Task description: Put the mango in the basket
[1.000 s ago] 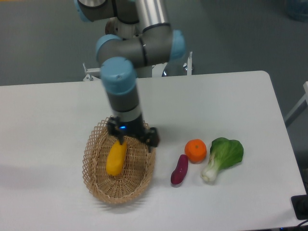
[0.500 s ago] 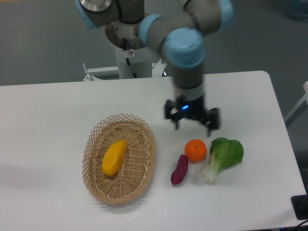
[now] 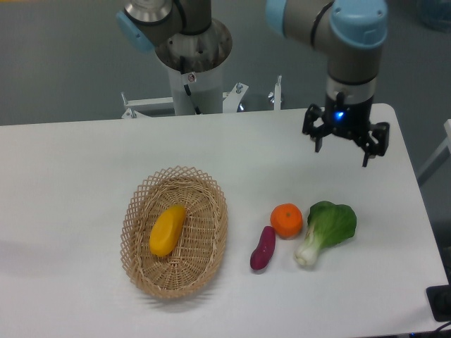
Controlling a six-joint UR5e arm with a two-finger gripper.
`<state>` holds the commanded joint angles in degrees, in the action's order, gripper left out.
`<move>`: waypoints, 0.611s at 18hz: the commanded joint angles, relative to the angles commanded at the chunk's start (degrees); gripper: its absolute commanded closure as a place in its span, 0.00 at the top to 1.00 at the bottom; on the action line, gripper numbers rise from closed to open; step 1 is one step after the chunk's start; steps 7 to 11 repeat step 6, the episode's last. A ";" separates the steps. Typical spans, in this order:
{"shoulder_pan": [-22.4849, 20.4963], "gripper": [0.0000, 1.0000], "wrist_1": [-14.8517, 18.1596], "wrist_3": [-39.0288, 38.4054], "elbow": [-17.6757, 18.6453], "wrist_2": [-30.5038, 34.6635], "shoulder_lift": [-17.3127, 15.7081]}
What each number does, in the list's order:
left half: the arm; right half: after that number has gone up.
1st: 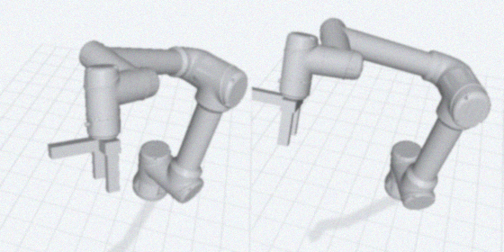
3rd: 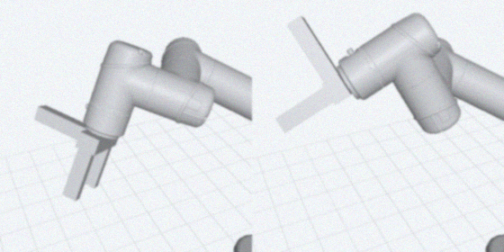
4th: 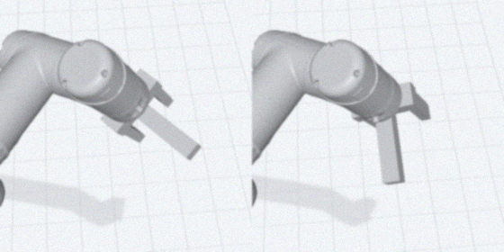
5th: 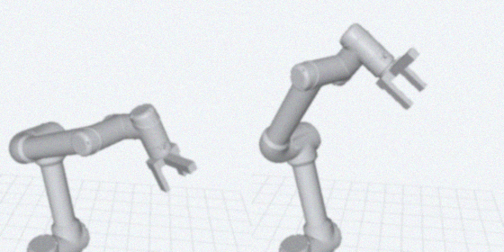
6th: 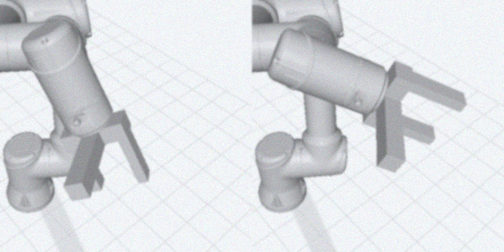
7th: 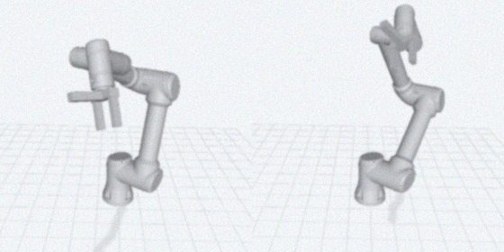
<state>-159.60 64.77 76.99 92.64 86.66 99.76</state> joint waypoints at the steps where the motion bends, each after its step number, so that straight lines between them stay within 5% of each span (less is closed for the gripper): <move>1: -0.35 1.00 0.17 0.27 0.00 -0.61 -0.35; 11: -0.97 1.00 0.53 0.36 -0.09 -1.15 -0.53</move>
